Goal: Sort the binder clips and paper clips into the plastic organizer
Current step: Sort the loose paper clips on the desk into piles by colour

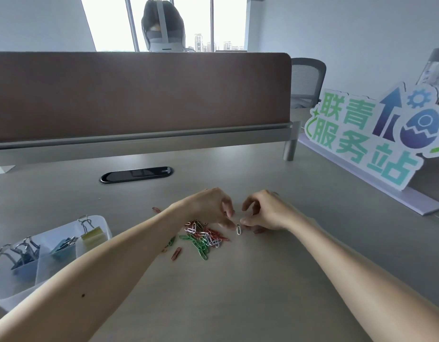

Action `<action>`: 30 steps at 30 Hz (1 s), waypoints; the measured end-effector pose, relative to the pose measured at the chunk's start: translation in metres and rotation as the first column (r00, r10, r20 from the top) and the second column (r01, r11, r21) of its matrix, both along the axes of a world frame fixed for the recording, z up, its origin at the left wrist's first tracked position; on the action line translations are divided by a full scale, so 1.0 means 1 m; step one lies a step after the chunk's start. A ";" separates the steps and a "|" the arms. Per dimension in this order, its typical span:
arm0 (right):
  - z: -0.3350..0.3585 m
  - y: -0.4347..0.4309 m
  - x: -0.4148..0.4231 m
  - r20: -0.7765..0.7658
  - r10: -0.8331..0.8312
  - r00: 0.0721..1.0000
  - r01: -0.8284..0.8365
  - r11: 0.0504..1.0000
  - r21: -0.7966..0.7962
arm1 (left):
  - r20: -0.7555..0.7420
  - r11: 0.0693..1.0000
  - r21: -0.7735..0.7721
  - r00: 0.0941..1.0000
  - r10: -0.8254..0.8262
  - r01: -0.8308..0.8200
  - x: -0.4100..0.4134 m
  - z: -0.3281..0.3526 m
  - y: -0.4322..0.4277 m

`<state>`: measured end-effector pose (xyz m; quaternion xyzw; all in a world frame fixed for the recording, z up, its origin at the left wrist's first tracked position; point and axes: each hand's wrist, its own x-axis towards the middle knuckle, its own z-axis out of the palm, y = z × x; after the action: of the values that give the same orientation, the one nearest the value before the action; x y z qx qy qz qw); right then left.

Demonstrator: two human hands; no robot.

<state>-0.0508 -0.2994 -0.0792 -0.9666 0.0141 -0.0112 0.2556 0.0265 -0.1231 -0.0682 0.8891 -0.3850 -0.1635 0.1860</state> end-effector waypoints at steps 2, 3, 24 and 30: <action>0.001 -0.005 0.000 -0.007 0.002 1.000 -0.002 1.000 0.003 | 0.030 0.999 -0.027 0.999 0.035 -0.035 0.001 -0.003 0.000; 0.001 -0.008 0.000 -0.009 0.002 1.000 -0.002 1.000 0.011 | 0.057 0.998 -0.038 0.997 0.054 -0.052 0.000 -0.006 -0.002; 0.007 0.024 0.027 0.053 0.101 0.993 -0.098 0.993 -0.067 | 0.110 0.990 -0.028 0.984 0.141 -0.139 0.031 0.027 0.078; 0.020 0.045 0.015 -0.046 0.272 0.961 -0.275 0.958 -0.078 | 0.032 0.999 0.005 0.999 -0.044 0.043 0.017 0.028 0.088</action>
<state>-0.0354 -0.2545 -0.0597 -0.9691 -0.1156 0.0403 0.2140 0.0438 -0.0347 -0.0401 0.8834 -0.4068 -0.1543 0.1743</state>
